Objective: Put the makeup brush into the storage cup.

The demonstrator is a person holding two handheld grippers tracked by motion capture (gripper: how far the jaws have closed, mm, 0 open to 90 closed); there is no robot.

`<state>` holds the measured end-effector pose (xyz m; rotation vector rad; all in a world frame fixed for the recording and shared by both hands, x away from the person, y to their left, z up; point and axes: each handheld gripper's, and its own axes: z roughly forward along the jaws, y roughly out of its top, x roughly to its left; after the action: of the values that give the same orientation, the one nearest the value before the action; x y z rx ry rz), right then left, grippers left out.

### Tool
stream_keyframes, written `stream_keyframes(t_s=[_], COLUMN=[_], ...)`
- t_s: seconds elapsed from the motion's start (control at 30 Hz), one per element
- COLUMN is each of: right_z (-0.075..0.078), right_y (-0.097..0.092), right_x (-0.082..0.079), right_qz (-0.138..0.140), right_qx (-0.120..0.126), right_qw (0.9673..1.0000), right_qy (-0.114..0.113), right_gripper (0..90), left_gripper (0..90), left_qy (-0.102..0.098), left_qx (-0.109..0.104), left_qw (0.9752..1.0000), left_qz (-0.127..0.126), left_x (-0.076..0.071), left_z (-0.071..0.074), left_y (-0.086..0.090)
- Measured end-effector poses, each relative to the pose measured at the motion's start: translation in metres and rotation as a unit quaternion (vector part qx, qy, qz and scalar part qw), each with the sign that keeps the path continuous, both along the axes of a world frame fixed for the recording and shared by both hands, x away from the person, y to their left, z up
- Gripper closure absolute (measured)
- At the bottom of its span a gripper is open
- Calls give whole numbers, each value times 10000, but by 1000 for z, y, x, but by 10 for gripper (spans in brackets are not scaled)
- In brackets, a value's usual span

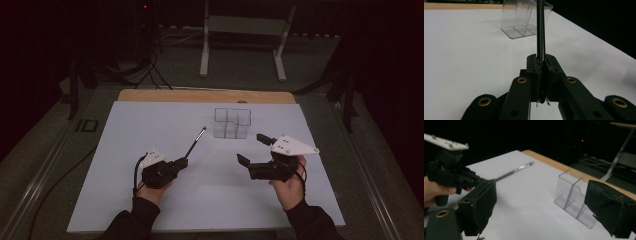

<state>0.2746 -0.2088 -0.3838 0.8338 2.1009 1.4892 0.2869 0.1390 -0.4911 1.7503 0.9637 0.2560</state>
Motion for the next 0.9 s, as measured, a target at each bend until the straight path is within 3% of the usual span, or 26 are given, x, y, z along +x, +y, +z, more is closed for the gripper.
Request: stream_keyframes(t_s=[0.13, 0.3, 0.5, 0.77, 0.9], right_z=[15, 26, 33, 30, 25], right_y=[8, 19, 31, 49, 53], right_x=[-3, -1, 8, 20, 26], right_qz=[-58, -219, -559, -662, -679], right_qx=[15, -88, 246, 450, 587], right_qw=[9998, 9994, 9971, 9931, 9897], right_qy=[178, 234, 446, 852, 1119], right_gripper=[99, 98, 94, 94, 94], left_gripper=[850, 851, 851, 850, 850], left_qy=[13, -56, -54, -69, -83], left_qx=[27, 35, 6, 18, 3], left_qw=[10000, 10000, 10000, 10000, 10000], left_qz=[-17, -16, -6, -42, -42], left_x=[0, -2, -2, -2, -2], left_z=[0, 1, 1, 1, 1], left_y=[-1, -2, -1, -2, -2])
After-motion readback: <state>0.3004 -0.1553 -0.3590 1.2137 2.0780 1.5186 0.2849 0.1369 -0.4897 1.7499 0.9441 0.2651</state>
